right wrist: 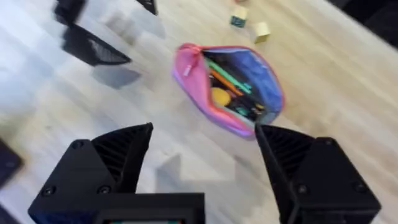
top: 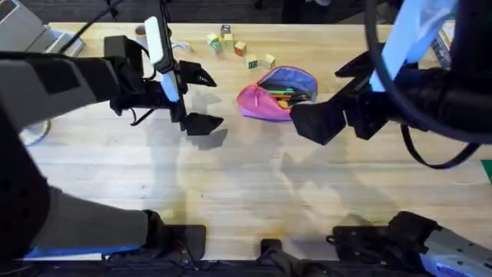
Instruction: Unzip the bag, pick up the pens from the table one at a time and place them inside, then zip the bag closed.
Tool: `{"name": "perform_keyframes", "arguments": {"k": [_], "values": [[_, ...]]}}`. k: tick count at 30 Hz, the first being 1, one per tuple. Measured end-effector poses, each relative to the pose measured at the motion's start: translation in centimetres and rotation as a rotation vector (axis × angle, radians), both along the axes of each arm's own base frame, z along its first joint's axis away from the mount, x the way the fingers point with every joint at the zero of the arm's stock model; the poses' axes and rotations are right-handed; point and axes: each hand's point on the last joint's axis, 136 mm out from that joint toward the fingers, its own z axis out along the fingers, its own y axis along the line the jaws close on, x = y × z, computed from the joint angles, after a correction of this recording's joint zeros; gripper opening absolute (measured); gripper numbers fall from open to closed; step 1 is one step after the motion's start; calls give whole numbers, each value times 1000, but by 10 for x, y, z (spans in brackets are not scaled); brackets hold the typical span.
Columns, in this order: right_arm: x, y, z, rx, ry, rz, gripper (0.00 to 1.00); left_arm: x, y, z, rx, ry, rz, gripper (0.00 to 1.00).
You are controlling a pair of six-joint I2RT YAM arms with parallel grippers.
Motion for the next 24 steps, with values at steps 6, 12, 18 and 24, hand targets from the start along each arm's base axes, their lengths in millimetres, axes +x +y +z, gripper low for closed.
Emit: {"name": "perform_keyframes", "arguments": {"k": [6, 12, 18, 24], "values": [[-4, 13, -8, 95, 105, -23, 997, -1, -2, -16, -27, 53, -8, 994], [-9, 27, -18, 137, 193, 9, 998, -1, -3, -16, -43, 56, -13, 994], [-8, 34, -11, 190, 192, 11, 997, -1, -4, -16, -46, 56, -14, 994], [1, 45, -19, 274, 283, -72, 997, -1, -4, -15, -47, 52, -16, 993]]}}
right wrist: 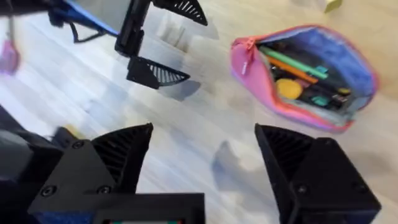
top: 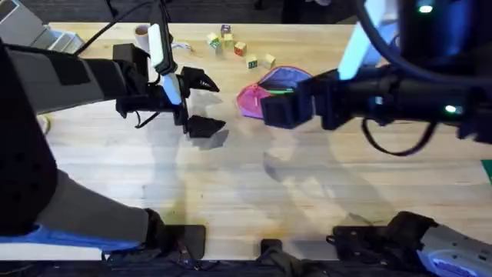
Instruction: Unzip the bag, pick up the pens from the table one at a time and place them inside, then zip the bag closed.
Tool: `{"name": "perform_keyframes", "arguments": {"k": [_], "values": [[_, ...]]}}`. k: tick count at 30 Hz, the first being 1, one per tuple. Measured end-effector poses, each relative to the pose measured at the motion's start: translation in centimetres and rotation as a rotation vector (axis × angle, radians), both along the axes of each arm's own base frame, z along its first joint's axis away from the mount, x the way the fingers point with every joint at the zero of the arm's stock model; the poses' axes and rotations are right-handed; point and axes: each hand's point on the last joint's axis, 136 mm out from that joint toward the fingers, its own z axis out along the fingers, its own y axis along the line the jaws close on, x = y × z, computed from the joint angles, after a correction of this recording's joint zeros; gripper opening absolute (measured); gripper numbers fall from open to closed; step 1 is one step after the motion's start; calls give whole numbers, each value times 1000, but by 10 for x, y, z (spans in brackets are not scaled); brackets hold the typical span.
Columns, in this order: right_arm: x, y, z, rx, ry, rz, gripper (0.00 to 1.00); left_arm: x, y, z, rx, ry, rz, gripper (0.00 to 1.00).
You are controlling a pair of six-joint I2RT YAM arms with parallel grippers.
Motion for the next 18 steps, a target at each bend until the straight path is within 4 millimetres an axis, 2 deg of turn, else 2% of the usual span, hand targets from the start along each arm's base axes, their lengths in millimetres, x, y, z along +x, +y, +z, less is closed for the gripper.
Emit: {"name": "perform_keyframes", "arguments": {"k": [5, 7, 13, 15, 18], "values": [[11, 14, -10, 90, 113, -94, 997, 0, 0, 0, 1, -2, -1, 994], [15, 11, -12, 91, 121, -140, 997, 0, 0, 0, 0, -3, -1, 994], [36, 7, -2, 110, 45, -245, 997, 0, 0, 0, 0, -2, -1, 994], [40, 10, 2, 112, 11, -264, 998, 0, 0, 0, 0, -2, -1, 995], [42, 21, -3, 82, -23, -273, 998, 0, 0, 0, 0, -3, -2, 993]]}}
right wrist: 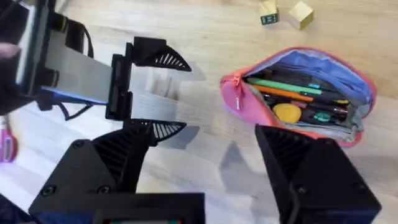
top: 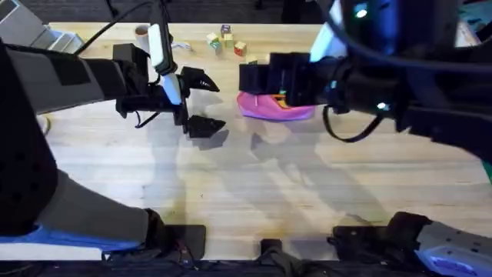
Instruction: Unzip the bag, pick up the pens from the table one at a time and place them inside, then zip the bag closed.
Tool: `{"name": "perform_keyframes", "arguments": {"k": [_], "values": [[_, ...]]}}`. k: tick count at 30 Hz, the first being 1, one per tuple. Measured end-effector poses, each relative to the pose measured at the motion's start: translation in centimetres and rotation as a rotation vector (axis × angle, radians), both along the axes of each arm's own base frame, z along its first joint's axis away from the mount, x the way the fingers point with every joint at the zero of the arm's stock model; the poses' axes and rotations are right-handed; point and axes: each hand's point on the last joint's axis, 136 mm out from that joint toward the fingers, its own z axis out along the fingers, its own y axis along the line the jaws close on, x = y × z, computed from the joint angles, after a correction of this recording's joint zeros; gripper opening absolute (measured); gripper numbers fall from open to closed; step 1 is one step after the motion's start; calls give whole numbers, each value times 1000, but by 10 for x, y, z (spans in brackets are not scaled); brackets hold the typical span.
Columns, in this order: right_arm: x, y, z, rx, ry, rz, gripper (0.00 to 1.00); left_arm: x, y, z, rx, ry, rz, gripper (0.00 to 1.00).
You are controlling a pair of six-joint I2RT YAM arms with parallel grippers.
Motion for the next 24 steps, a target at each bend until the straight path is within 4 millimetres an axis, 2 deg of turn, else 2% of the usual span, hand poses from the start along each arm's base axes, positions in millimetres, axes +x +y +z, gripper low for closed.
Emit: {"name": "perform_keyframes", "arguments": {"k": [5, 14, 24], "values": [[-1, 8, -12, -33, 17, 3, 997, 0, 0, 0, 0, 0, 0, 993], [6, 7, -26, -59, 40, -46, 998, 0, 0, 0, 0, 0, 0, 993], [7, 6, -27, -61, 39, -54, 997, 0, 0, 0, 0, 0, 0, 993]]}}
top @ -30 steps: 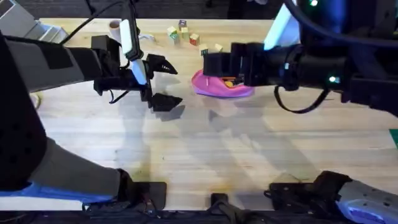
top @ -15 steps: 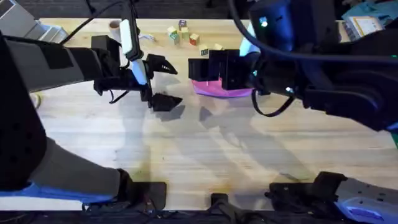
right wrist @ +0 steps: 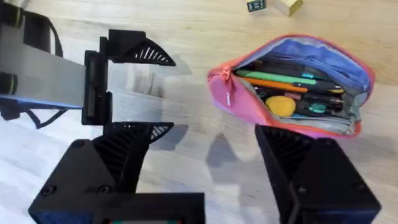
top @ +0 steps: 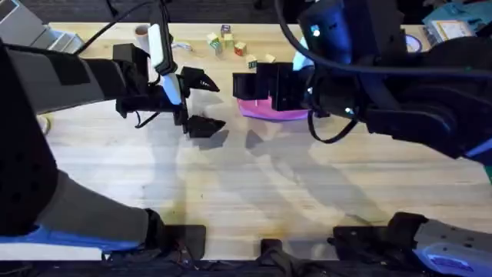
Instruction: Unzip the bag, pick up the pens from the table one at a time and place them inside, then zip the bag closed.
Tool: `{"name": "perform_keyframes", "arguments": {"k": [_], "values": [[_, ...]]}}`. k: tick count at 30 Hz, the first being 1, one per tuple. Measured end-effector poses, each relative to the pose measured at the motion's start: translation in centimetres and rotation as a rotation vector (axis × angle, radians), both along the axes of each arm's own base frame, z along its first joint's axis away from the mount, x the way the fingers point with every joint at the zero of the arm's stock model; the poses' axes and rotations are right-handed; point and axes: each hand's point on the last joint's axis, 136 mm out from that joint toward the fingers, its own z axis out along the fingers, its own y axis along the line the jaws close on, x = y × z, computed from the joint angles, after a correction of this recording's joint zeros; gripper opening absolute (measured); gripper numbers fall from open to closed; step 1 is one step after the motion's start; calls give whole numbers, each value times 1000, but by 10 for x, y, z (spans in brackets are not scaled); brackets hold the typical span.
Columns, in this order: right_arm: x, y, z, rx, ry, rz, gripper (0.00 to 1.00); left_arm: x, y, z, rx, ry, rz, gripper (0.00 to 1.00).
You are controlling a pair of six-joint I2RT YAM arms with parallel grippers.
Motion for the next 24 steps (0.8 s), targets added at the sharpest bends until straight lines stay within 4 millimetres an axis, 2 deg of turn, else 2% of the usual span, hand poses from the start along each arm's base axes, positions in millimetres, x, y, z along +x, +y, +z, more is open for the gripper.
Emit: {"name": "perform_keyframes", "arguments": {"k": [11, 17, 24], "values": [[-4, 4, -12, -4, 51, 17, 997, 0, 0, 0, 0, 0, 0, 993], [1, 17, -33, -19, 85, 18, 997, 0, 0, 0, 0, 0, 0, 994], [13, 31, -42, -2, 73, 16, 998, 0, 0, 0, 0, 0, 0, 994]]}}
